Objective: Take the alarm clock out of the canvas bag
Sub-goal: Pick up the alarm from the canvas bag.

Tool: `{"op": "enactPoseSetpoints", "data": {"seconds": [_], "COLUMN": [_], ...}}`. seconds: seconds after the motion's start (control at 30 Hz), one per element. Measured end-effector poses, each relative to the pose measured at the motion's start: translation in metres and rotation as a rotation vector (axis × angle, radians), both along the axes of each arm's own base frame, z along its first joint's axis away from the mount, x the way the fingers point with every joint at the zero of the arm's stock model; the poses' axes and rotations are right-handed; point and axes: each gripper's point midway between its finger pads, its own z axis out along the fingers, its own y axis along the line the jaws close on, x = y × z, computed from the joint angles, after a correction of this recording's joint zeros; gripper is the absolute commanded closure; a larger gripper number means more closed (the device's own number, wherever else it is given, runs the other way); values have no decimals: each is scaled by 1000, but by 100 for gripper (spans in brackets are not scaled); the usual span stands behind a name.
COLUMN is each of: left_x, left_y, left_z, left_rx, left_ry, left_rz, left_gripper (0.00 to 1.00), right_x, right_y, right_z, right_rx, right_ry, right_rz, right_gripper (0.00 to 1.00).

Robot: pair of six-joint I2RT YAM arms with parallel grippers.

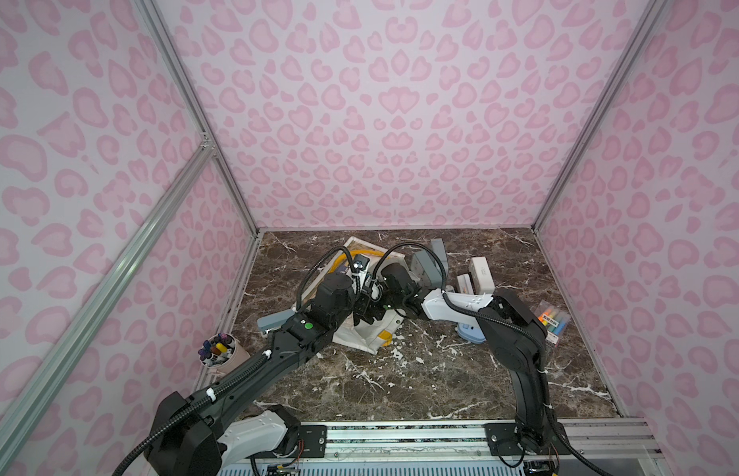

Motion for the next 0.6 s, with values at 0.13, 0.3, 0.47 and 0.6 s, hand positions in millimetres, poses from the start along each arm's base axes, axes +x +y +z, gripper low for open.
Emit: {"op": "enactPoseSetpoints", "data": {"seconds": [0.13,0.3,0.47,0.6], "left_x": [1,0,0,0], "left_y": [-2,-4,-5,-5], "left_z": [-1,-2,-2,-2], "left_rx": [-1,-2,-5,-6], "left_ry": [4,9,13,12], "left_rz": [-6,-15,-19,-18], "left_gripper": [97,97,97,97], "right_x": [3,0,-2,-3], "right_y": [4,9,13,13], "right_z": [-1,-7,-14,-14], "right_rx": [4,-5,-26,-28], "right_ry": [13,45,65,70], "right_rz": [20,45,69,72], "right_gripper": [10,11,15,18]}}
